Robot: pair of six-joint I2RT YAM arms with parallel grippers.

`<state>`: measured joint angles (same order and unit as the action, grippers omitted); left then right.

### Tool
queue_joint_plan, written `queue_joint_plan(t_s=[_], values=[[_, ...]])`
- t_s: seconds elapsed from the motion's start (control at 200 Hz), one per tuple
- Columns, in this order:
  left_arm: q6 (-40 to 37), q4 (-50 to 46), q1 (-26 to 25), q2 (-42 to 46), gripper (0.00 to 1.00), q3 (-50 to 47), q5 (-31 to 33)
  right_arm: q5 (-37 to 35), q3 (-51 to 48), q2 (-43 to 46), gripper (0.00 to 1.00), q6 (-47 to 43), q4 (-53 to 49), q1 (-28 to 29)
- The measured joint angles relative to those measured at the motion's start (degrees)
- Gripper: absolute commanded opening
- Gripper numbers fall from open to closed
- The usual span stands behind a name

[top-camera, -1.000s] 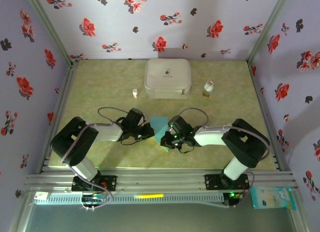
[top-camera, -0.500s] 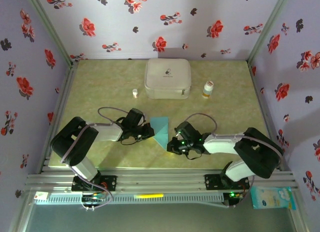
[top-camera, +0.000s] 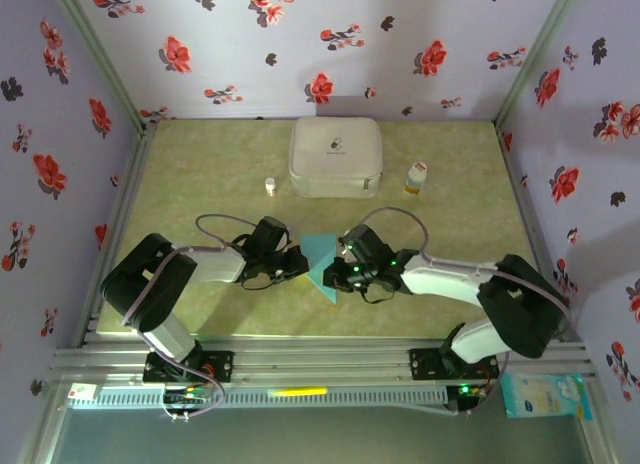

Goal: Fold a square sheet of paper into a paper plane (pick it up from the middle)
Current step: Third fold the triangle at the center of the table.

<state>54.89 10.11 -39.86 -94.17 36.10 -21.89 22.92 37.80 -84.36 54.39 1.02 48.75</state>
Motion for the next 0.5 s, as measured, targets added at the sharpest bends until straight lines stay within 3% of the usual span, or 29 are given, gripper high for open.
queue_joint_plan(t_s=[0.245,0.5], values=[[0.02,0.22,0.00,-0.04,0.00,0.00,-0.02,1.44,3.34,-9.90,0.10,-0.39,2.05,0.04],[0.42,0.83,0.00,-0.17,0.00,-0.17,-0.20,2.84,-3.91,-6.36,0.10,-0.35,5.55,0.28]])
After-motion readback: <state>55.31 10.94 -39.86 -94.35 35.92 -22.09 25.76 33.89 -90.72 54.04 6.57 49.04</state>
